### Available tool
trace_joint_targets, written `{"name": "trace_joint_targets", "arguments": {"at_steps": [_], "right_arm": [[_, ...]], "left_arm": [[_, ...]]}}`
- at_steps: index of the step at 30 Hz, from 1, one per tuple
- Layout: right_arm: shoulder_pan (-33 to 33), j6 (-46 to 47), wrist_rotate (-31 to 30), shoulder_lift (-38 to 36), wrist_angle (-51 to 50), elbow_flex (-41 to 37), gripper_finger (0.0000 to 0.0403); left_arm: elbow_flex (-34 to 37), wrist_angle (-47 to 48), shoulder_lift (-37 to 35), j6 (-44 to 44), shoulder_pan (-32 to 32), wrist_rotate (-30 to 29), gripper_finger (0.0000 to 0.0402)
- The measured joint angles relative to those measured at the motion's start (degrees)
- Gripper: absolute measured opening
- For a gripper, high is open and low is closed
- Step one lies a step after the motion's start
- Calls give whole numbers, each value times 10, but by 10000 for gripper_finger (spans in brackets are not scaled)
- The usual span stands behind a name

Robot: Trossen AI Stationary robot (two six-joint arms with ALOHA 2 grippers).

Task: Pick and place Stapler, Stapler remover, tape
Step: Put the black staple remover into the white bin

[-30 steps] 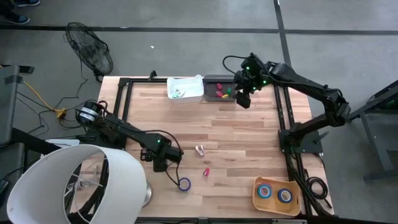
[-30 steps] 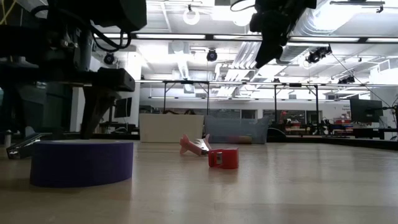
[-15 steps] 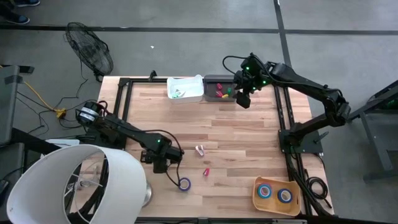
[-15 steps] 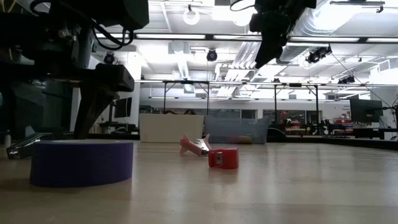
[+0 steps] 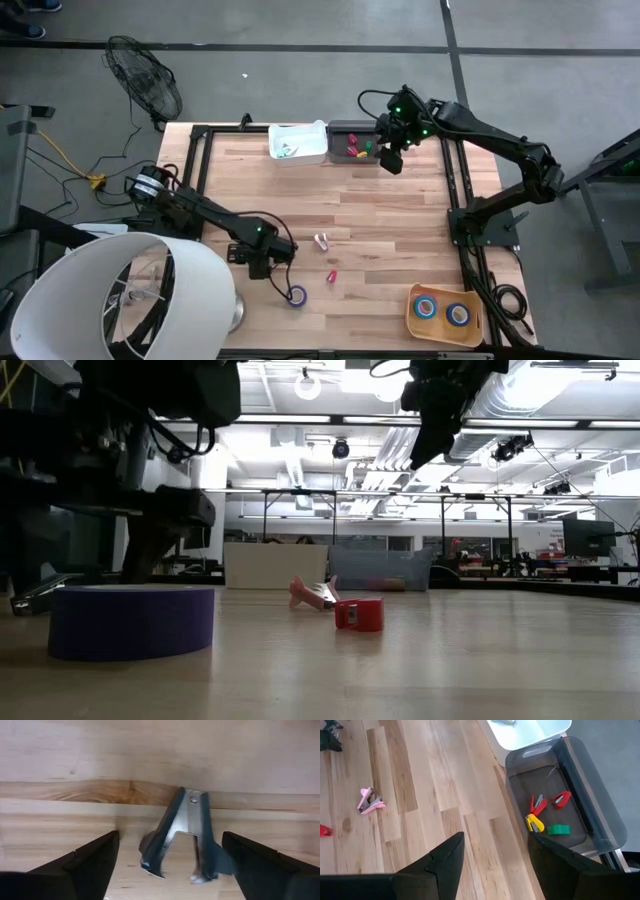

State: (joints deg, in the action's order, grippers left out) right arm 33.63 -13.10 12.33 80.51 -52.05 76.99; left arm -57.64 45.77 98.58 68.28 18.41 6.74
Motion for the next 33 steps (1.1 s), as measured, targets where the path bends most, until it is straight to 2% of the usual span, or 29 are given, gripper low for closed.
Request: {"name": "trace_joint_targets", "arguments": {"at_steps": [4, 11, 18, 30, 33], "right_arm": [[0, 0, 0, 0, -1, 0, 209], [0, 0, 0, 0, -1, 0, 209], [0, 0, 0, 0, -1, 0, 209], [0, 0, 0, 0, -2, 0, 209], [0, -1, 0, 0, -2, 0, 209]], "left_arm": [[3, -6, 0, -13, 0, -22, 310], [3, 0, 0, -17, 0, -18, 235], [3, -5, 0, -18, 0, -19, 179], [4, -22, 1, -32, 0, -19, 154], [4, -25, 1, -70, 0, -33, 153]]}}
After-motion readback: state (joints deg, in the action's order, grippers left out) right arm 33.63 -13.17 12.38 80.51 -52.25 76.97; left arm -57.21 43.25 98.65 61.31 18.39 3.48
